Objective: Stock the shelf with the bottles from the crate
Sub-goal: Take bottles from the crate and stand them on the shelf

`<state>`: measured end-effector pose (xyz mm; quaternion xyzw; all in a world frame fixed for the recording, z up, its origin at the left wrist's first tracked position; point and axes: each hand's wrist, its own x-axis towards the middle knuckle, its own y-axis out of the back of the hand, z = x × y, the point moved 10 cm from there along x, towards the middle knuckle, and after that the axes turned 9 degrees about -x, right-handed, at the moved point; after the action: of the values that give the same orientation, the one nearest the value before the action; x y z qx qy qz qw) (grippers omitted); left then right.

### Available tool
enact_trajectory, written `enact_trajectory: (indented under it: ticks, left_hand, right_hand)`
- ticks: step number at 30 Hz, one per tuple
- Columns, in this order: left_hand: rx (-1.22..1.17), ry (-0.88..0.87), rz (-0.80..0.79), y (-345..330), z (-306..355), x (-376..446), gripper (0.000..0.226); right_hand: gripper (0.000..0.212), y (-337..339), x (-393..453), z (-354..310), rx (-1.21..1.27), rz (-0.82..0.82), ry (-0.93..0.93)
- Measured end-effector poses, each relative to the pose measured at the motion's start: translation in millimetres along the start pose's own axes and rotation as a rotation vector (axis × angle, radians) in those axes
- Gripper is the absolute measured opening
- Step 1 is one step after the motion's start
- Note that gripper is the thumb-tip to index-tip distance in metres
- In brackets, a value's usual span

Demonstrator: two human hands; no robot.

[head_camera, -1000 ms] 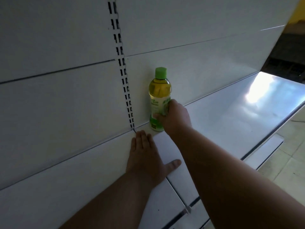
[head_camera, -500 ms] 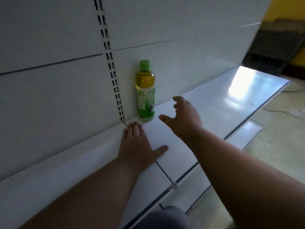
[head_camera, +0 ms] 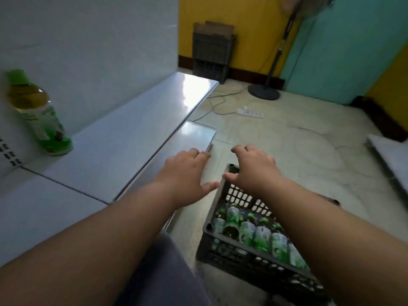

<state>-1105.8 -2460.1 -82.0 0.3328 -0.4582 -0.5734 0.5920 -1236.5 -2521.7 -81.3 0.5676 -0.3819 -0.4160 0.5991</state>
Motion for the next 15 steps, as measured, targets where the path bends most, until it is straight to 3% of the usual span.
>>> enact_trajectory:
  ticks: [6,11,15]
  left_hand:
    - [0.014,-0.066,-0.215,-113,57,34,0.072]
    - [0.036,-0.014,-0.387,-216,39,44,0.069]
    - [0.083,0.000,-0.454,-270,10,54,0.082]
  right_hand:
    - [0.074,-74,-25,105,0.064,-0.093,-0.174]
    - [0.077,-187,-25,145,0.158,-0.305,-0.274]
    - [0.075,-259,-5,152,0.268,-0.423,-0.332]
